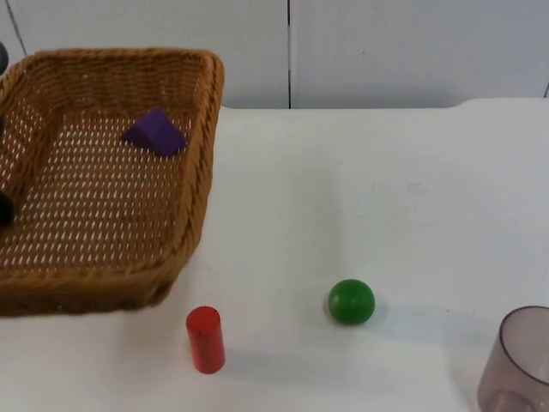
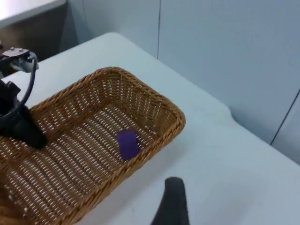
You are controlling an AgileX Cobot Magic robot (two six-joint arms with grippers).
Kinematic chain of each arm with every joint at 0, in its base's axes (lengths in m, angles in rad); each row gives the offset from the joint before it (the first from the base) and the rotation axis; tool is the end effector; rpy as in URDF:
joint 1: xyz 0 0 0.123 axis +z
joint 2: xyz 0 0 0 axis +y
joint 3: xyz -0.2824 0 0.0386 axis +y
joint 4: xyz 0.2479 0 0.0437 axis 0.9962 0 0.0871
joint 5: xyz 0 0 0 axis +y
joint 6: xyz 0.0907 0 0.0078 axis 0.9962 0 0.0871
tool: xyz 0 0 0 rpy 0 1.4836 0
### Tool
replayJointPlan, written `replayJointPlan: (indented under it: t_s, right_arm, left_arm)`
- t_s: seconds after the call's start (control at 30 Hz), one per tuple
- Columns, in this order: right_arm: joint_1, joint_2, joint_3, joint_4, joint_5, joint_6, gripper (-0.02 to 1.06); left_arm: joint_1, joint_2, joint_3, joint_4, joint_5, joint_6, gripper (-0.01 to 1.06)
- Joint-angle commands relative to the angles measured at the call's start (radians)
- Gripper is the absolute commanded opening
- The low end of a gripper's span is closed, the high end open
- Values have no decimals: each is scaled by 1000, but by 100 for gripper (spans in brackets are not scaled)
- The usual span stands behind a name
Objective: Pick up the basket with the left hand and place the triangular block into the basket with the right hand.
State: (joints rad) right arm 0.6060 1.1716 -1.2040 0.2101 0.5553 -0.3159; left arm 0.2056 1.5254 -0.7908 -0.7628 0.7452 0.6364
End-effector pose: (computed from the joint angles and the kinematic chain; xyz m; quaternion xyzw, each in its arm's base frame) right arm 0.2035 0.1532 0.4124 -0.3323 0.7713 0.1708 0.5153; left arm 0.2685 0.0124 0.1972 -0.0466 0.9565 -0.2179 0.1881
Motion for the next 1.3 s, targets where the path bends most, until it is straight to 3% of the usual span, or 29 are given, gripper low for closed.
replayJointPlan:
  t_s: [0.0, 0.47, 0.77, 0.83, 0.9, 0.93, 1.1, 1.27]
  right_arm:
    - [-4, -44, 37, 1, -46, -2, 65]
    - [-4, -70, 44, 3, -34, 24, 65]
    - [-4, -70, 44, -23, -27, 24, 65]
    - [-4, -70, 44, -25, -18, 24, 65]
    - [-4, -70, 44, -25, -11, 24, 65]
    - [-4, -70, 44, -25, -11, 24, 65]
    - [-4, -70, 44, -25, -9, 16, 65]
    - [-4, -70, 44, -25, -44, 16, 65]
  left_arm:
    - [-24, 35, -78, -72, 0, -21, 0]
    - [-254, 623, -671, -59, -56, -127, 0]
    - [-299, 802, -809, -48, -70, -163, 2]
    - [-301, 809, -809, -25, -79, -166, 14]
    - [-301, 809, -809, 20, -79, -191, 35]
    - [-301, 809, -809, 20, -79, -191, 35]
    - [-295, 790, -811, 76, -74, -207, 104]
    - [-262, 696, -809, 127, -46, -242, 105]
